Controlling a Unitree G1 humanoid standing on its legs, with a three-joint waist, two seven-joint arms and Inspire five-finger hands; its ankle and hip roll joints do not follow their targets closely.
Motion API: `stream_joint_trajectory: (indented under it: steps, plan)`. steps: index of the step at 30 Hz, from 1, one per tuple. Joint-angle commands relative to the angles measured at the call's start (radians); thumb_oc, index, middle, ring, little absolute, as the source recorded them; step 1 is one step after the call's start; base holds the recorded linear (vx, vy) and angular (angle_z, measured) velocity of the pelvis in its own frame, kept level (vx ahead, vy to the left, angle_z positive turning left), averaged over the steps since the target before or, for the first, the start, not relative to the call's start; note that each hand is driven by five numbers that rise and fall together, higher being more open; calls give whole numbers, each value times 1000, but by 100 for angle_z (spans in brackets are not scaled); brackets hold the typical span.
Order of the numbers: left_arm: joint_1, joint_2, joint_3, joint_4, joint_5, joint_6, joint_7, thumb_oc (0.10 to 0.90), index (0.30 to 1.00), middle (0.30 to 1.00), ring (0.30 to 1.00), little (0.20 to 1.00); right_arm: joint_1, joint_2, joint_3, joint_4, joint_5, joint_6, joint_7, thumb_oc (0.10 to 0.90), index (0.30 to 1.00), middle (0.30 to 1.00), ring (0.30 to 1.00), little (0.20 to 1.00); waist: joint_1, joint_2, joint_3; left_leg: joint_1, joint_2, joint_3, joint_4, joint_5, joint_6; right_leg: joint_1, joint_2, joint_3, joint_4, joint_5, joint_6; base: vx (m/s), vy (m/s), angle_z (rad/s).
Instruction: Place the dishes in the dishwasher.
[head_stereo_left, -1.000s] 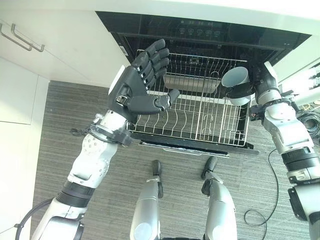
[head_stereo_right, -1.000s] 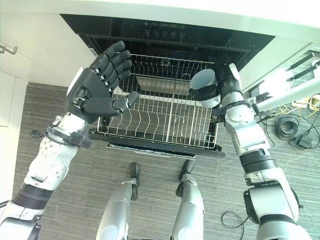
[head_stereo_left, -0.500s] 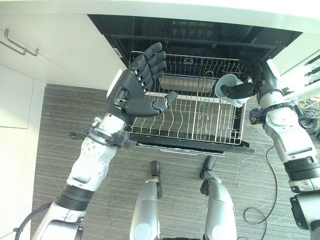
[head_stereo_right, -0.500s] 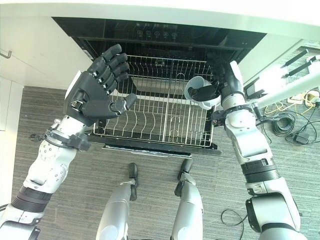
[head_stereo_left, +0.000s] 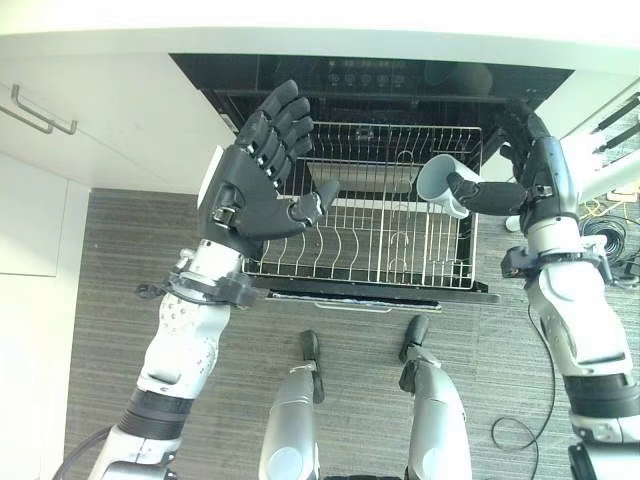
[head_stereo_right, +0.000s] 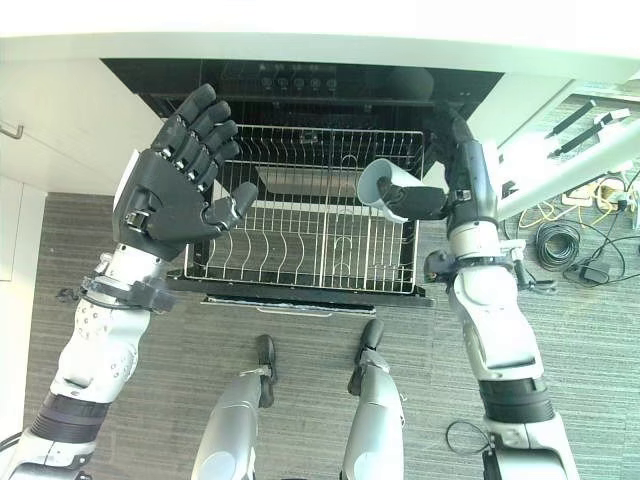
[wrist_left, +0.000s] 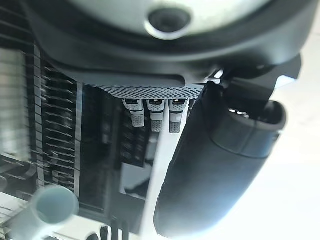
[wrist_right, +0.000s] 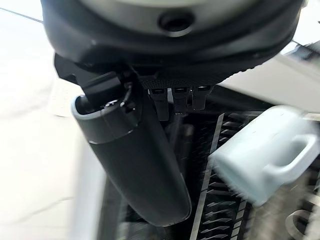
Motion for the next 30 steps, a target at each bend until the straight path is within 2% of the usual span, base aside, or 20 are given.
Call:
stream_joint_trajectory:
  steps: [1, 3, 5, 6, 8, 10, 12, 13, 14, 15, 16, 17, 18, 20, 21, 24, 25, 27, 29, 30]
  plan:
    - [28, -21, 74, -131, 13, -182, -8, 800, 900, 900, 900, 900, 11, -30, -95, -62, 52, -196, 11, 800, 900, 900, 900, 900, -1, -15, -169, 139, 9, 53, -36, -205, 46, 57, 7, 48, 18, -167, 135, 111, 207, -11]
    - [80, -42, 105, -151, -16, -191, -30, 800, 900, 900, 900, 900, 108, -7, -130, -100, 54, -247, 19, 800, 900, 900, 900, 900, 1, -23, -201, 169, 3, 68, -36, -216, 53, 88, -10, 45, 18, -162, 142, 118, 221, -30]
    - [131, -58, 135, -168, -62, -165, -67, 800, 900, 900, 900, 900, 185, 29, -163, -131, 54, -287, 9, 800, 900, 900, 900, 900, 6, -34, -238, 204, -13, 74, -36, -228, 65, 129, -41, 36, 18, -144, 155, 147, 288, -22]
    - [152, -62, 145, -177, -73, -145, -83, 800, 900, 900, 900, 900, 212, 40, -177, -139, 55, -303, 2, 800, 900, 900, 900, 900, 11, -38, -254, 225, -27, 69, -36, -236, 73, 150, -60, 29, 18, -122, 164, 170, 358, -5]
    - [187, -64, 161, -178, -98, -102, -129, 800, 900, 900, 900, 900, 262, 63, -188, -159, 32, -325, 0, 800, 900, 900, 900, 900, 18, -46, -286, 256, -74, 46, -36, -246, 99, 184, -97, 24, 18, -32, 183, 188, 412, 10]
    - [212, -66, 173, -187, -104, -67, -159, 800, 900, 900, 900, 900, 302, 83, -197, -180, 32, -331, 2, 800, 900, 900, 900, 900, 17, -43, -296, 272, -94, 19, -36, -252, 114, 210, -92, 31, 18, -6, 184, 135, 299, 10]
    - [230, -64, 174, -191, -78, -53, -160, 800, 900, 900, 900, 900, 326, 108, -187, -180, 39, -330, 1, 800, 900, 900, 900, 900, 32, -27, -300, 289, -91, 18, -36, -252, 130, 270, -84, -51, 18, 36, 178, 85, 274, -6]
    - [241, -62, 184, -190, -82, -47, -159, 800, 900, 900, 900, 900, 332, 115, -182, -175, 35, -330, 14, 800, 900, 900, 900, 900, 40, -17, -295, 302, -82, 25, -36, -253, 135, 296, -81, -89, 72, 11, 174, 42, 199, -40]
    - [246, -59, 192, -187, -92, -43, -157, 800, 900, 900, 900, 900, 334, 113, -177, -171, 32, -326, 20, 800, 900, 900, 900, 900, 41, -12, -291, 306, -78, 26, -36, -245, 139, 313, -47, -90, 120, -54, 154, 11, 88, -54]
    - [244, -54, 195, -178, -108, -40, -161, 800, 900, 900, 900, 900, 335, 104, -176, -168, 37, -327, 17, 800, 900, 900, 900, 900, 36, -12, -291, 299, -81, 15, -36, -236, 147, 331, 30, -61, 141, -123, 137, 11, -46, -61]
    - [242, -59, 190, -165, -119, -38, -176, 800, 900, 900, 900, 900, 333, 97, -182, -161, 46, -331, 9, 800, 900, 900, 900, 900, 26, -21, -292, 290, -100, -8, -36, -224, 154, 348, 151, 3, 143, -185, 121, -5, -128, -17]
    - [243, -66, 186, -160, -122, -40, -184, 800, 900, 900, 900, 900, 331, 94, -182, -158, 47, -338, 3, 800, 900, 900, 900, 900, 24, -26, -297, 281, -109, -15, -36, -213, 152, 347, 205, 16, 118, -193, 99, 72, -250, 21]
    - [246, -75, 182, -155, -118, -44, -189, 800, 900, 900, 900, 900, 328, 90, -172, -143, 55, -361, 2, 800, 900, 900, 900, 900, 33, -38, -305, 278, -124, -12, -36, -201, 139, 391, 239, 4, 18, -211, 70, 147, -306, 30]
    - [293, -97, 205, -159, -152, -27, -209, 800, 900, 900, 900, 900, 367, 86, -180, -165, 65, -354, 20, 800, 900, 900, 900, 900, 30, -41, -316, 302, -120, 32, -36, -192, 124, 406, 258, 26, 18, -294, 34, 255, -348, -27]
    - [318, -101, 213, -165, -149, -13, -214, 800, 900, 900, 900, 900, 384, 80, -182, -173, 63, -355, 29, 800, 900, 900, 900, 900, 32, -41, -322, 328, -123, 58, -36, -183, 119, 417, 250, 30, 18, -331, 11, 197, -249, -14]
    - [321, -105, 204, -177, -149, -2, -210, 800, 900, 900, 900, 900, 380, 58, -187, -176, 72, -356, 25, 800, 900, 900, 900, 900, 37, -55, -309, 358, -132, 115, -36, -154, 100, 431, 215, 14, 18, -332, -9, 93, -97, 12]
    - [315, -104, 190, -189, -165, 12, -219, 800, 900, 900, 900, 900, 362, 29, -201, -181, 84, -338, 2, 800, 900, 900, 900, 900, 33, -73, -282, 365, -68, 214, -36, -111, 49, 466, 168, -16, 18, -338, -17, 75, 7, 23]
    - [312, -100, 185, -199, -171, 11, -212, 800, 900, 900, 900, 900, 348, 12, -203, -181, 90, -325, 0, 800, 900, 900, 900, 900, 23, -68, -271, 359, -24, 245, -36, -107, 49, 468, 162, -33, 18, -334, -25, -15, 106, 50]
    - [326, -98, 184, -209, -174, -5, -200, 800, 900, 900, 900, 900, 338, -6, -197, -188, 91, -316, 17, 800, 900, 900, 900, 900, 17, -45, -272, 329, 22, 202, -36, -94, 30, 465, 174, -21, 18, -341, -23, 20, 244, 42]
    - [330, -98, 184, -211, -176, -7, -196, 800, 900, 900, 900, 900, 338, -9, -195, -189, 92, -314, 22, 800, 900, 900, 900, 900, 16, -40, -276, 319, 28, 185, -36, -92, 24, 462, 178, -17, 18, -342, -22, 63, 231, -13]
